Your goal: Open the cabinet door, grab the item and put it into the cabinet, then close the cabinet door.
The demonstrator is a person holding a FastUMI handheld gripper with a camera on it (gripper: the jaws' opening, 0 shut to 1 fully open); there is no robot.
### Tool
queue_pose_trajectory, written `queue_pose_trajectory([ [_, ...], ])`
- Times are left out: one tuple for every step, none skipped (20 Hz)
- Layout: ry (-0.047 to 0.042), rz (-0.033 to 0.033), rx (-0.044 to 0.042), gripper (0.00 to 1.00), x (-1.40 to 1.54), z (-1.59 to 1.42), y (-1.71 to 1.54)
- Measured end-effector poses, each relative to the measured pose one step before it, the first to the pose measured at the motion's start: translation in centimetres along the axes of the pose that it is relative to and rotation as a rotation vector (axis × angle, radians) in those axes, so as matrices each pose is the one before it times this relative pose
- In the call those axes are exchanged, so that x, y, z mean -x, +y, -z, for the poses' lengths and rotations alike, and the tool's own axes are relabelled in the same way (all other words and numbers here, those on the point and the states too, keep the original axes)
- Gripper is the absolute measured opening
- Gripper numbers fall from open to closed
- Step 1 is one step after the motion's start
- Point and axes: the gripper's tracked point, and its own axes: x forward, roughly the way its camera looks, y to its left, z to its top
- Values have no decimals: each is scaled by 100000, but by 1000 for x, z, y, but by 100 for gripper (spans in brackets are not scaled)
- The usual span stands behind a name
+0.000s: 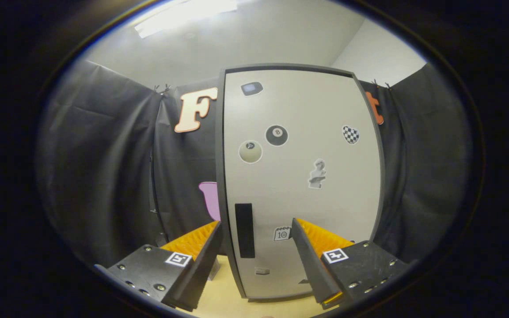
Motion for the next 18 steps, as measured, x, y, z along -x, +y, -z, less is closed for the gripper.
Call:
queue_pose_trajectory([
  [535, -511, 375, 92, -395, 338, 306],
  [860, -575, 671, 92, -542, 397, 361],
  [1190, -477, 739, 92, -621, 583, 326],
  [976, -387, 954, 92, -676, 491, 391],
  [791, -176, 1003, 92, -676, 456, 274],
  [652, -142, 879, 92, -687, 385, 335],
  [145, 84, 883, 92, -657, 292, 273],
  [72, 832, 774, 92, -648, 231, 150],
  [230, 463, 671, 92, -752, 306, 206],
  [653, 516, 460, 92, -695, 352, 191],
  [324, 1000, 374, 92, -607, 208, -36],
  [159, 2157, 461, 87, -710, 228, -297],
  [444, 1163, 91, 81, -467, 183, -68],
  [570, 1143, 184, 76, -589, 243, -176],
  [841, 711, 471, 76, -449, 310, -124],
  [737, 747, 596, 76, -456, 271, -108],
  [1145, -53, 418, 76, -128, 380, -20],
  [274, 2211, 611, 69, -408, 233, -467],
])
